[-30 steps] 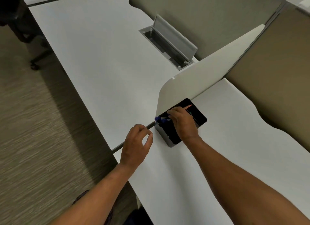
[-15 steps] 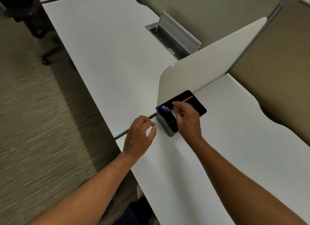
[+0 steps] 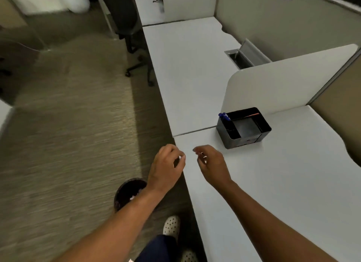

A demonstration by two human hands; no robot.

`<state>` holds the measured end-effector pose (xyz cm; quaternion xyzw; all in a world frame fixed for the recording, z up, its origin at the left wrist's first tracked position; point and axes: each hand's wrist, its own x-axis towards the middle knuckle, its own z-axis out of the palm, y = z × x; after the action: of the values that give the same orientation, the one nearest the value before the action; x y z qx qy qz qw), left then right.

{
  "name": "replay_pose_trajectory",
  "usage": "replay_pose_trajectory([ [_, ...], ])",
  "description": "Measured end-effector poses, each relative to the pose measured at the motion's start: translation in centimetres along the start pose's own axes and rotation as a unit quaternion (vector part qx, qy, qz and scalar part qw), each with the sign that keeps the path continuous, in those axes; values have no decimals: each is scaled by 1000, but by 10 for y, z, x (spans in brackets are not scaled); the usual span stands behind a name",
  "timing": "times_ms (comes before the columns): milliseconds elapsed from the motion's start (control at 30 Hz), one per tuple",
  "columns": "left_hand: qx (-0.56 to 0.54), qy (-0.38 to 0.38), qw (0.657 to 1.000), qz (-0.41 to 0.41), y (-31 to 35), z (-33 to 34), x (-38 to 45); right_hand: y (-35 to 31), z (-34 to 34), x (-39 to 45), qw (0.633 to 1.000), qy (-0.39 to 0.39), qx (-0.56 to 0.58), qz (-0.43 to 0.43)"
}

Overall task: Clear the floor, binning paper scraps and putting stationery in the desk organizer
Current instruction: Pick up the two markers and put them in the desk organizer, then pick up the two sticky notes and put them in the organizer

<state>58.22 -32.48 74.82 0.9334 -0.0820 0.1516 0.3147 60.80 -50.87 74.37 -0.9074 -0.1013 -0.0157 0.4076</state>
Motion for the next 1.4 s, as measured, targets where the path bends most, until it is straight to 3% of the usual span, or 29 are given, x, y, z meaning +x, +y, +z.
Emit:
replay_pose_trajectory([
  [333,63,110,978,-166,-80,-104,-161,-112,134,-53,969,-188,-22,-157],
  [533,93,156,939,-294,-130,-158,-292,-172,245,-119,929,-291,-30,-226],
  [733,74,170,893,-410,-163,-176,-442,-184,343,-213,884,-390,-51,-253],
  [1000,48,105,852,-510,-226,-118,-598,-114,477,-317,856,-479,-90,-174],
  [1200,28,80,822,-563,-314,-20,-681,-10,594,-361,832,-523,-115,-142],
  [1400,-1,42,819,-572,-417,100,-728,116,700,-373,802,-551,-185,-138],
])
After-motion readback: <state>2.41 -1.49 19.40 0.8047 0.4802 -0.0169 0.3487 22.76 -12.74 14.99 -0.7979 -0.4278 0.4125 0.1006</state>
